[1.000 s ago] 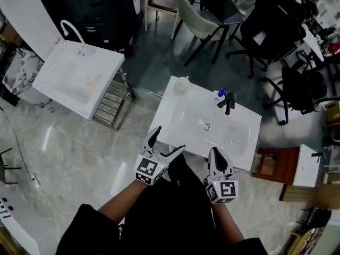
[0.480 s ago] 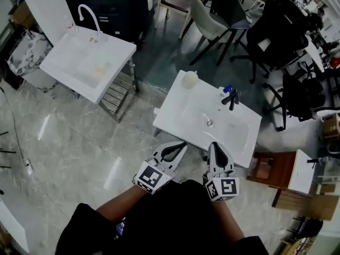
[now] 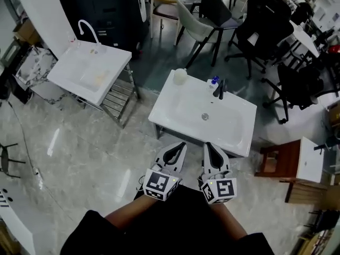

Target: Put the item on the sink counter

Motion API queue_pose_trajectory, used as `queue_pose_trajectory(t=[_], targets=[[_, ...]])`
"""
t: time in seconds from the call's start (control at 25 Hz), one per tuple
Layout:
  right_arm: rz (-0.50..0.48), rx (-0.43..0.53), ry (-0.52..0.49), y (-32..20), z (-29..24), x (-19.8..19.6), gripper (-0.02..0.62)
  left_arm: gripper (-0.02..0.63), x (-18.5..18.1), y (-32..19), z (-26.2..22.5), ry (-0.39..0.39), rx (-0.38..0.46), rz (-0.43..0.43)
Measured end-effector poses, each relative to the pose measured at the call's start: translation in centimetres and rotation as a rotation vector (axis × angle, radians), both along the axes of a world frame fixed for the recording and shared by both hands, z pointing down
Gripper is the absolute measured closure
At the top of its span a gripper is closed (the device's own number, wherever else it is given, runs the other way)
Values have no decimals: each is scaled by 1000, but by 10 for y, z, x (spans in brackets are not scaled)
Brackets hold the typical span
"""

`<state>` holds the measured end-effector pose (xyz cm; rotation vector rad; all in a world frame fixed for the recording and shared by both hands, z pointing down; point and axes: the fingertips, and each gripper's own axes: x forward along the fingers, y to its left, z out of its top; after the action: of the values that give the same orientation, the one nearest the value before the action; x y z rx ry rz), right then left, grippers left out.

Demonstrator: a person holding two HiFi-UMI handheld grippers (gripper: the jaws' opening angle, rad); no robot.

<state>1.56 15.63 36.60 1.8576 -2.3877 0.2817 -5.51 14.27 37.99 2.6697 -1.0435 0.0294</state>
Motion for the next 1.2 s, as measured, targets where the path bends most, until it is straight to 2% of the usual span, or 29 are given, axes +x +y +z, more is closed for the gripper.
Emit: queue_pose_trajectory(t=[0.2, 0.4, 0.6, 0.72, 0.8, 0.92, 1.08, 1.2], targets=[[23, 25, -3, 69, -5, 25, 561, 591, 31, 63, -10, -16, 29, -10], [45, 26, 4, 151, 13, 48, 561, 591, 62, 145, 8, -70, 21, 12], [83, 94, 32, 223, -5, 53, 561, 591, 64, 219, 12, -102, 18, -5], [97, 93, 14, 245, -7, 53, 561, 591, 66, 239, -1, -90, 62, -35], [109, 76, 13, 259, -1, 57, 561, 590, 73, 254, -2, -98, 88, -22], [125, 67, 22, 269, 3, 65, 561, 591, 87, 262, 2, -92, 84, 14], [145, 51, 84, 275, -5, 61, 561, 591, 86, 269, -2, -95, 88, 33], [160, 85, 132, 272, -13, 61, 562, 590, 85, 271, -11, -68, 91, 26]])
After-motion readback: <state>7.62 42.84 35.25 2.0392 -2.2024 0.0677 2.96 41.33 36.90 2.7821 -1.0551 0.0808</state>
